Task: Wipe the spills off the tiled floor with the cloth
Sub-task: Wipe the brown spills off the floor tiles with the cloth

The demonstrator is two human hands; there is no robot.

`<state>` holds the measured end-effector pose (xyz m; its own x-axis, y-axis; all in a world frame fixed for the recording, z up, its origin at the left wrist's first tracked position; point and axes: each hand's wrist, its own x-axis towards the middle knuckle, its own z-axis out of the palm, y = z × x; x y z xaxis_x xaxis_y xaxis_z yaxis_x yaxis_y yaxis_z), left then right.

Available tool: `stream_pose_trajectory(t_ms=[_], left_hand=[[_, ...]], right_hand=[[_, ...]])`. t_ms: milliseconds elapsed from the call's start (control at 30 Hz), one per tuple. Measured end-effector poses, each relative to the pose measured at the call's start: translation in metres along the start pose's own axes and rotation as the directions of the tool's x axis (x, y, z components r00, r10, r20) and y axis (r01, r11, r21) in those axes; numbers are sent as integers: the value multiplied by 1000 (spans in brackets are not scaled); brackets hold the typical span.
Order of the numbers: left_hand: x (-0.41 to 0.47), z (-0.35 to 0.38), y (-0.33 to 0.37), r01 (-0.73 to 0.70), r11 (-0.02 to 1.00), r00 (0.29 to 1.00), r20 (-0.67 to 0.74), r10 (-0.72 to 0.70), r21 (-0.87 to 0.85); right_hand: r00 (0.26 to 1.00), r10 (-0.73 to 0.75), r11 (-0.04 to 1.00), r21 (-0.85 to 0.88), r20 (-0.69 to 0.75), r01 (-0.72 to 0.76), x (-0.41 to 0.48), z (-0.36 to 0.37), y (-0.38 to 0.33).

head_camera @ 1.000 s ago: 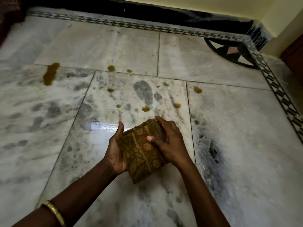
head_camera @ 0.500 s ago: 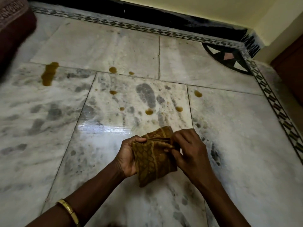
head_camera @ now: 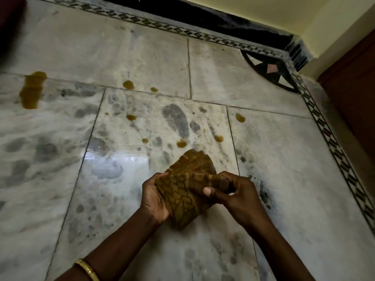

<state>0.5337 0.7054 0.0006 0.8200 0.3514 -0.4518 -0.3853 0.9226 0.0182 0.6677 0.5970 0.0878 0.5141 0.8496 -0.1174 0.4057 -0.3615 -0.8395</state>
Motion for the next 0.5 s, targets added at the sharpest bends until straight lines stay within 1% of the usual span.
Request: stream_pose_trajectory(t_ms=[33, 100, 167, 200, 267, 333, 367, 400, 433, 467, 500], left_hand=[[0, 0, 2, 8, 1000, 1000, 9, -8, -19], [2, 0, 8, 33, 999, 999, -14, -33, -27], [5, 0, 14, 74, 995, 997, 13, -73, -60], [4, -1, 19, 94, 993, 995, 48, -91, -78], [5, 0, 19, 129, 989, 989, 77, -123, -74], [1, 2, 21, 138, 990, 985, 102, -136, -14], [-2, 3, 22, 128, 992, 981, 149, -127, 6], [-5, 4, 23, 136, 990, 976, 165, -139, 29], [-8, 2, 23, 153, 987, 978, 134, -158, 44], [-10, -1, 24, 178, 983, 970, 160, -181, 32], [-15, 4, 25, 192, 981, 957, 216, -194, 30]], right_hand=[[999, -2, 1000, -2, 52, 2, 3, 1, -6], [989, -32, 999, 22, 147, 29, 6, 2, -25], [967, -99, 995, 38, 234, 93, 5, 7, -53], [951, -142, 990, 43, 275, 136, 5, 11, -71], [923, -218, 976, 77, 317, 203, 3, 12, -103], [922, -242, 968, 132, 301, 211, 3, 5, -131], [927, -253, 964, 158, 278, 216, 4, -4, -142], [931, -265, 960, 157, 253, 231, 5, -14, -149], [936, -272, 960, 133, 225, 247, 6, -24, -154], [942, -272, 961, 115, 199, 253, 7, -34, -156], [949, -259, 963, 123, 180, 239, 8, -43, -154]])
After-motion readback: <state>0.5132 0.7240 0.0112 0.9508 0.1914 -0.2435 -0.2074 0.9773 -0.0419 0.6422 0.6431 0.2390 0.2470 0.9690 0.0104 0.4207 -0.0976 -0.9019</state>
